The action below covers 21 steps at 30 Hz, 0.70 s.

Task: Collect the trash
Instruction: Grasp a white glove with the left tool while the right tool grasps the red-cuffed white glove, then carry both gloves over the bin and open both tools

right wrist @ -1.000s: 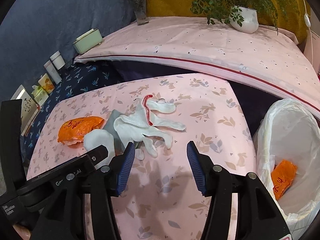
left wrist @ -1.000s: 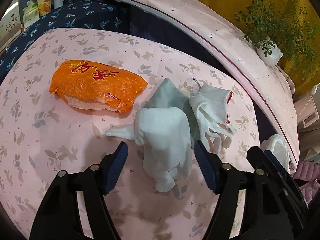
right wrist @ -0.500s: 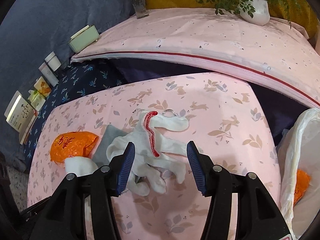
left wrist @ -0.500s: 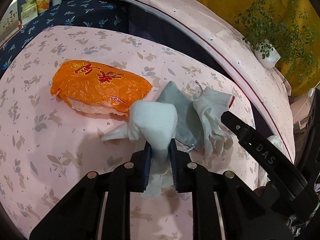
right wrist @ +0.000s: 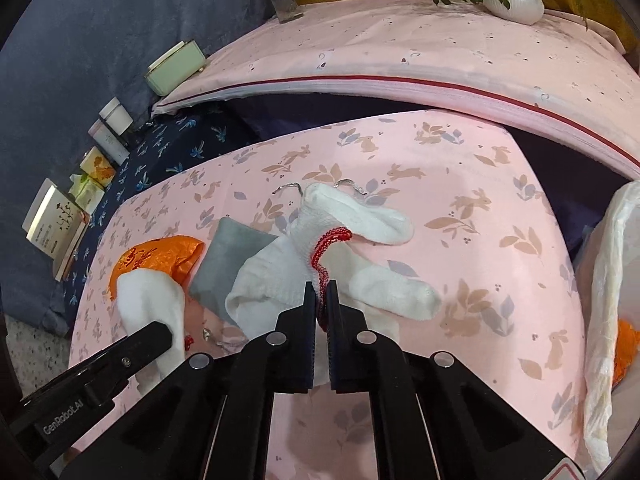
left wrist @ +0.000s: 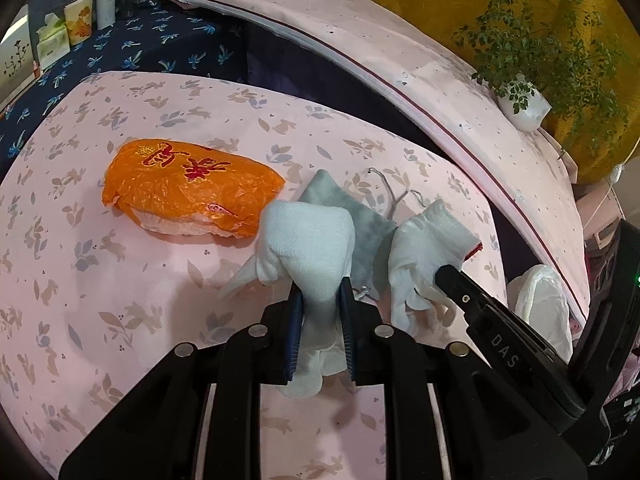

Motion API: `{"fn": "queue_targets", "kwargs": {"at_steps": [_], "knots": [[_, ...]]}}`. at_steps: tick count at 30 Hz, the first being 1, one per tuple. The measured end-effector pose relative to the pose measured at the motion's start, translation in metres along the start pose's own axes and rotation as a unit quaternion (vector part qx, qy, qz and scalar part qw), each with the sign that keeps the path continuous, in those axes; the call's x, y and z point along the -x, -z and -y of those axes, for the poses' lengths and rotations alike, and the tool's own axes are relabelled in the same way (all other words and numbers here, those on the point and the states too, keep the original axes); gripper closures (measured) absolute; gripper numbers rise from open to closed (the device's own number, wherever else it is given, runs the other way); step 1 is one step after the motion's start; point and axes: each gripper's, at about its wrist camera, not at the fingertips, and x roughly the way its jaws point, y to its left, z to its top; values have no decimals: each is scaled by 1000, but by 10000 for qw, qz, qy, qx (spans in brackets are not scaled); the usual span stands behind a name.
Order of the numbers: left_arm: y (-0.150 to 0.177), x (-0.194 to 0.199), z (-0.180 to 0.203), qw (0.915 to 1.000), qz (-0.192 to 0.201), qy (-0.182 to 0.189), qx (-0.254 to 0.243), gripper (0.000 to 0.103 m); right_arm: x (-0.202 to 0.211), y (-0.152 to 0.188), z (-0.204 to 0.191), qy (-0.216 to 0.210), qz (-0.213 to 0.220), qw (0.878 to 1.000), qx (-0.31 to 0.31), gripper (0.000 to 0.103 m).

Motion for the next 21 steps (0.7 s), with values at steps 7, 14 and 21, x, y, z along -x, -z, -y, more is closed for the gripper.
{"fn": "queue_targets", "kwargs": {"at_steps": [7,14,21], "knots": [[11,20,43,9992,118,160,-339,86,55,2,16,-20,396,9992,-104,98],[26,44,92,9961,238,330,-776,86,113,4,41,28,867,9959,-266,98],[42,58,141,9900,305,546,-1262,86,160,7,74,156,1240,9912,-438,98]]}}
